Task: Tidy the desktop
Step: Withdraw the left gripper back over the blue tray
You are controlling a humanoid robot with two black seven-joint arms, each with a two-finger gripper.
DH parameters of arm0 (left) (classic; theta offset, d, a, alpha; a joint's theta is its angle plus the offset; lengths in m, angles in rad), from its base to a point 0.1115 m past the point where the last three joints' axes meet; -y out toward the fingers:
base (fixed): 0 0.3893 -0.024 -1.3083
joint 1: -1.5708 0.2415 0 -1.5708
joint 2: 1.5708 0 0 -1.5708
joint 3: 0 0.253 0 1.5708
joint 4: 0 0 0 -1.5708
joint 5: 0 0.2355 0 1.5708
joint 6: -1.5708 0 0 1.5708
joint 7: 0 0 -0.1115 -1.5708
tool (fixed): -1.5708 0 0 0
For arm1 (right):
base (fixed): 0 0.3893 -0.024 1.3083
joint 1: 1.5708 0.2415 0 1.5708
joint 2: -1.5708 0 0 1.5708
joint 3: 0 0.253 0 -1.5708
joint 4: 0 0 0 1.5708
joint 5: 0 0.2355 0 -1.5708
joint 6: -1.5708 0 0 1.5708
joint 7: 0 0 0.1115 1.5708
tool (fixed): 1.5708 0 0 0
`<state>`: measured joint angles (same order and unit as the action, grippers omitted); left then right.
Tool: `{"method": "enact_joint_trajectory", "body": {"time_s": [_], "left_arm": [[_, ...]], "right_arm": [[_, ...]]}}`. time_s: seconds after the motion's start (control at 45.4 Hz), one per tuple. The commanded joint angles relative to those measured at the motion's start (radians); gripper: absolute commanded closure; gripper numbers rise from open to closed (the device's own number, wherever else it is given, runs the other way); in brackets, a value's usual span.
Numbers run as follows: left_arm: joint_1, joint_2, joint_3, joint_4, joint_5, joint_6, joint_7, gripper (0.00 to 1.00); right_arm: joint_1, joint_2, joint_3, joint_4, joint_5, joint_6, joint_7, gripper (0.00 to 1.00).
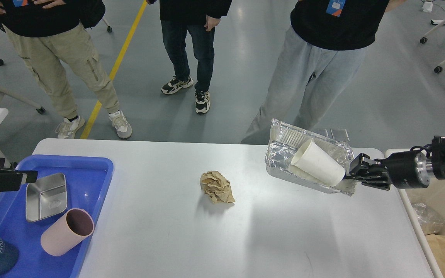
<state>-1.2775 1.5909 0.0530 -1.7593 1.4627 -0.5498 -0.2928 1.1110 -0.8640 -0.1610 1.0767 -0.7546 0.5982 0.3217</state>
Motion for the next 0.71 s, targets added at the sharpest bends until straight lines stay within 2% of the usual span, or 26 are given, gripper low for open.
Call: {"method": "enact_joint_trajectory", "body": {"time_s": [0.0, 0.132, 0.331, 0.463, 0.683], "left_arm": [[-0.002, -0.037, 0.001, 0.000, 0.007, 0.001, 0.004, 0.06], [-0.005, -0.089, -0.001, 0.004, 0.024, 0.002, 0.032, 0.06], [0.007, -0.317, 0.004, 0.086, 0.030, 0.031, 0.144, 0.06], [0.043, -0.508, -0.001, 0.239, 0.034, 0.100, 0.156, 0.06], [0.073, -0.830, -0.001, 0.506, 0.027, 0.151, 0.155, 0.06]], "right_arm": [[0.001, 0.000, 0.000, 0.000, 0.000, 0.000, -0.001, 1.00], [0.000, 0.002, 0.000, -0.001, 0.000, 0.000, -0.001, 1.00], [0.003, 0.020, 0.000, -0.008, 0.001, -0.003, -0.001, 1.00], [0.004, 0.019, 0.006, -0.008, 0.003, -0.003, -0.001, 1.00], [0.006, 0.019, 0.006, -0.008, 0.005, -0.003, -0.001, 1.00]]}}
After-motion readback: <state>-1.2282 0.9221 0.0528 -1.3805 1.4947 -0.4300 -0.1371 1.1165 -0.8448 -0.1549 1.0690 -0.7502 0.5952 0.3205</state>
